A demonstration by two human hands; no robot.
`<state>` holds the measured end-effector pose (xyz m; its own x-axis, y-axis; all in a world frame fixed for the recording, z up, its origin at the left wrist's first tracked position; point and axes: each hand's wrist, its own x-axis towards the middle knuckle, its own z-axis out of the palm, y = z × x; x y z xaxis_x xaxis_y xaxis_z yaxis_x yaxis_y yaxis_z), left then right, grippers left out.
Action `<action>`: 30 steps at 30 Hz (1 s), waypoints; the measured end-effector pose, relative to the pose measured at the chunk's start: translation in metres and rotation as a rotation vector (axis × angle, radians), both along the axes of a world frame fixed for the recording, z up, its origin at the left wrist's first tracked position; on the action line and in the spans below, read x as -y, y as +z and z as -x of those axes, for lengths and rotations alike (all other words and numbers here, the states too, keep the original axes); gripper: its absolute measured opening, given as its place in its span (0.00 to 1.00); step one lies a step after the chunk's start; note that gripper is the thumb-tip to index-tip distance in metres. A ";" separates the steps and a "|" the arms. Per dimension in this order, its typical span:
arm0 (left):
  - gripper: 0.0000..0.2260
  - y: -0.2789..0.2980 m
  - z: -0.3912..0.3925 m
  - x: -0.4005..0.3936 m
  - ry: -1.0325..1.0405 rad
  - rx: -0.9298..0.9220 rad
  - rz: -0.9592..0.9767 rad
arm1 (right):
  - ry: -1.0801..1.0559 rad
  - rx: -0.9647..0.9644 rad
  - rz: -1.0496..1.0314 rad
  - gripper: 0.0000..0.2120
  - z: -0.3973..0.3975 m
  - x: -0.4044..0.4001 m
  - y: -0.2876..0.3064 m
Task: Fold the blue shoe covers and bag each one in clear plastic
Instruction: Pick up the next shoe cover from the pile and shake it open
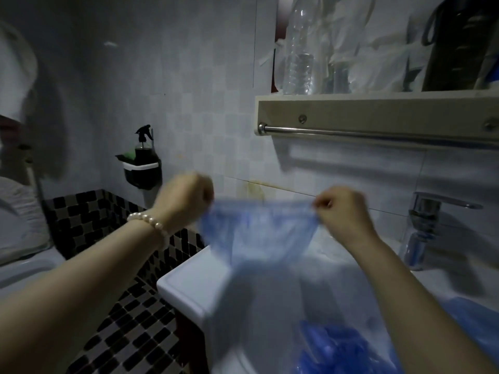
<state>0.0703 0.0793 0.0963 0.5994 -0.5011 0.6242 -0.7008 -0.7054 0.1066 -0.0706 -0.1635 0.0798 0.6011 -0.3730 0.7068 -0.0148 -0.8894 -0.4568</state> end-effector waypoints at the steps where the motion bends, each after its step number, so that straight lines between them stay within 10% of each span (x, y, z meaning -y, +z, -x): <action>1: 0.05 0.009 0.007 -0.004 -0.041 0.308 0.319 | -0.056 0.411 0.083 0.08 0.003 0.000 0.004; 3: 0.04 0.018 0.013 -0.012 -0.213 0.754 0.657 | -0.081 0.902 0.185 0.05 0.012 -0.007 0.017; 5: 0.05 0.005 0.007 -0.010 -0.270 0.851 0.540 | -0.063 0.910 0.298 0.06 0.008 -0.011 0.019; 7: 0.07 -0.024 -0.009 -0.005 -0.183 0.590 0.109 | -0.061 0.346 0.361 0.06 -0.005 -0.004 0.003; 9: 0.06 -0.053 -0.032 -0.004 0.024 0.012 -0.383 | -0.133 -0.617 0.274 0.06 -0.011 0.003 -0.021; 11: 0.07 -0.069 -0.050 -0.006 0.090 -0.400 -0.497 | -0.106 -1.043 0.117 0.09 -0.013 0.011 -0.042; 14: 0.05 -0.058 -0.050 -0.014 0.055 -0.336 -0.195 | -0.136 -0.557 0.086 0.11 -0.019 0.023 -0.038; 17: 0.04 -0.028 -0.017 -0.026 -0.197 0.522 0.396 | -0.066 0.589 0.104 0.05 -0.011 0.004 -0.009; 20: 0.03 -0.004 0.010 -0.027 -0.261 0.954 0.645 | -0.053 0.964 0.413 0.08 -0.002 -0.017 0.004; 22: 0.07 -0.025 -0.006 -0.025 -0.342 0.830 0.375 | -0.096 0.640 0.511 0.07 -0.013 -0.014 -0.007; 25: 0.08 -0.083 -0.036 -0.024 -0.353 0.363 -0.266 | -0.136 -0.465 0.379 0.10 -0.036 0.003 -0.051; 30: 0.03 -0.119 -0.036 -0.026 -0.278 0.187 -0.471 | -0.078 -0.686 0.268 0.14 -0.057 0.007 -0.097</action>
<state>0.1059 0.1057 -0.0224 0.3061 -0.8736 0.3784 -0.8435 -0.4332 -0.3177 -0.0135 -0.1702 -0.0177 0.9194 -0.2999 0.2545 -0.2864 -0.9539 -0.0895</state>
